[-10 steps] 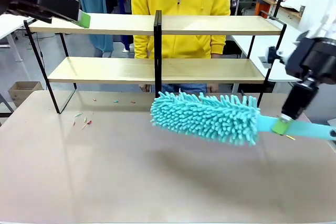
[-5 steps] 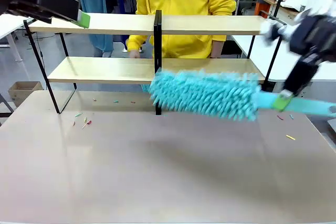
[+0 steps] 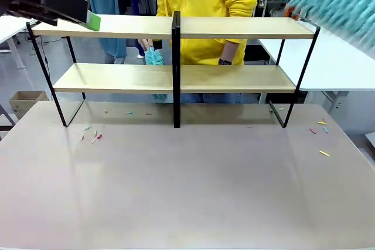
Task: Clean the shelves.
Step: Clean another randomly selected level of the Shelf with the Duster.
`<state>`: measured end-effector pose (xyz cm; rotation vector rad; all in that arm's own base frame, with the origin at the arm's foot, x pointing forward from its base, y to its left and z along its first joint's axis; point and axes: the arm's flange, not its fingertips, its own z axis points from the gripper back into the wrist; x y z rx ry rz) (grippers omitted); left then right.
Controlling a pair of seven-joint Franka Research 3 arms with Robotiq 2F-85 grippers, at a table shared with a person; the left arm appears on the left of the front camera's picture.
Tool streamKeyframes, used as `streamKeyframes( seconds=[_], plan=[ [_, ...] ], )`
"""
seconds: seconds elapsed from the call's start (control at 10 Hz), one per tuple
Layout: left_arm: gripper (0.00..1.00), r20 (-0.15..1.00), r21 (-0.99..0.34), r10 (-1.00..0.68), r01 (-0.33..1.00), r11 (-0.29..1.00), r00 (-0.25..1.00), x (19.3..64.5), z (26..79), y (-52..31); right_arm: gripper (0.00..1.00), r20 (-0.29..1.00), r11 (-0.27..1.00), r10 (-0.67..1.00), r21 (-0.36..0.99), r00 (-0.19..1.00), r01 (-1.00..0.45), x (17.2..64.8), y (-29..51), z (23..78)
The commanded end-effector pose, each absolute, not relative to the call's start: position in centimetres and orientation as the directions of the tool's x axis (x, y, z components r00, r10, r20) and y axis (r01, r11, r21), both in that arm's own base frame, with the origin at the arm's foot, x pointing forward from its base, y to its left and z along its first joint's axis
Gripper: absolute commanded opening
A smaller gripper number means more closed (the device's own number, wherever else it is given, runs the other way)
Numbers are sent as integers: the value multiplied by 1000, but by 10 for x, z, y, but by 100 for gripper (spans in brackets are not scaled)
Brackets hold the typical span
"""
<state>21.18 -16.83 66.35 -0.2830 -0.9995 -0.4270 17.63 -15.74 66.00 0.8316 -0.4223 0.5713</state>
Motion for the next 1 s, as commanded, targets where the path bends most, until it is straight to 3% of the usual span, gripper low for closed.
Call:
streamKeyframes(
  seconds=[0.0,0.1,0.3,0.4,0.5,0.9],
  plan=[
    [100,860,-35,-213,469,882,464,212,662,-167,12,727,559,82,533,682,-635,174,-188,657],
    [100,860,-35,-213,469,882,464,212,662,-167,12,731,623,-27,546,682,-561,168,-206,652],
    [100,860,-35,-213,469,882,464,212,662,-167,12,704,663,-88,570,705,-486,182,-216,635],
    [100,860,-35,-213,469,882,464,212,662,-167,12,616,702,-103,601,781,-382,204,-201,619],
    [100,860,-35,-213,469,882,464,212,662,-167,12,691,646,-84,587,718,-489,159,-235,646],
    [100,860,-35,-213,469,882,464,212,662,-167,12,691,646,-84,587,718,-489,159,-235,646]
  ],
)
